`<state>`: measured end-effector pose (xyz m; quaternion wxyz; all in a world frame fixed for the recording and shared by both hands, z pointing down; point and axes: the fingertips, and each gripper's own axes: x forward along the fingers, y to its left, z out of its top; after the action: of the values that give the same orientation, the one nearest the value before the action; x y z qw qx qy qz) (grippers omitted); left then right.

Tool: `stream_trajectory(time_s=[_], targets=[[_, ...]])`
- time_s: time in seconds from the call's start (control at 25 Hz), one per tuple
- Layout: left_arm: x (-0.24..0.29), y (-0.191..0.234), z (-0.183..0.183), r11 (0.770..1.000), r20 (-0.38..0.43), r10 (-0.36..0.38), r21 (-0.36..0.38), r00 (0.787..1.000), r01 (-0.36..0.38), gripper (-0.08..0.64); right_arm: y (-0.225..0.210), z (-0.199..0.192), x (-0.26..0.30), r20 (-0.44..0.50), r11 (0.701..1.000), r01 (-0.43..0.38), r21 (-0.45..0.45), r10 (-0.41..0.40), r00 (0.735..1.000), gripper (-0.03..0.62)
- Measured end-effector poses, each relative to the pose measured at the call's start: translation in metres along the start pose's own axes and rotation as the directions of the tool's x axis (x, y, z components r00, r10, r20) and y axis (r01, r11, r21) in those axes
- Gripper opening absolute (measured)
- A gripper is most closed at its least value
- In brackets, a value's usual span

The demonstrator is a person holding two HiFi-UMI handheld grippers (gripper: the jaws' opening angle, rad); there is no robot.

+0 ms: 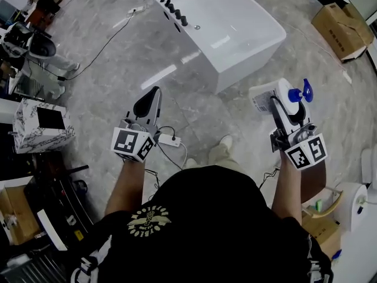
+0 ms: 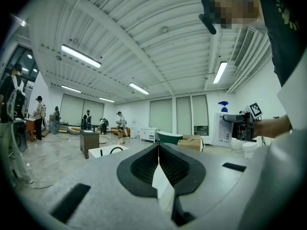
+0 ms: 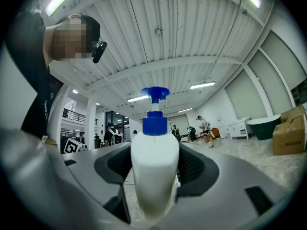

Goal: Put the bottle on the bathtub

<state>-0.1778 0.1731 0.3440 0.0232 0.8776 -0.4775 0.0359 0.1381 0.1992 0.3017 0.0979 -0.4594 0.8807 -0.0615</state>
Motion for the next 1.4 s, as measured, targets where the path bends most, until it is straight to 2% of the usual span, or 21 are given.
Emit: stream_trajectory(time_s=[0.2, 0.36, 0.52, 0.84, 1.08, 1.4], targets=[[0.051, -0.014, 0.001, 0.999, 0.016, -0.017, -0.033, 1.0, 0.018, 0.011, -0.038, -0.006, -0.001, -0.027, 1.0, 0.008, 0.008, -0.008, 1.0, 0.272], [0.085, -0.028, 0.009, 0.999, 0.027, -0.031, -0.015, 0.999, 0.031, 0.011, -0.07, -0.002, -0.001, -0.032, 1.0, 0.011, 0.003, -0.01, 0.999, 0.272], [0.107, -0.032, 0.02, 1.0, 0.029, -0.01, 0.002, 1.0, 0.01, 0.011, -0.1, 0.007, 0.006, -0.02, 1.0, -0.001, 0.011, 0.001, 1.0, 0.272], [0.118, -0.023, 0.044, 0.994, 0.06, 0.101, 0.031, 0.993, -0.103, 0.01, -0.133, 0.012, 0.031, -0.016, 0.995, -0.091, 0.036, 0.091, 0.996, 0.272], [0.111, -0.014, 0.035, 0.988, 0.029, 0.155, 0.018, 0.987, -0.156, 0.011, -0.147, 0.015, 0.05, -0.022, 0.991, -0.122, 0.054, 0.124, 0.992, 0.272], [0.117, 0.027, 0.018, 0.982, 0.0, 0.19, -0.017, 0.982, -0.19, 0.011, -0.153, 0.005, 0.097, -0.047, 0.989, -0.136, 0.064, 0.139, 0.989, 0.272]])
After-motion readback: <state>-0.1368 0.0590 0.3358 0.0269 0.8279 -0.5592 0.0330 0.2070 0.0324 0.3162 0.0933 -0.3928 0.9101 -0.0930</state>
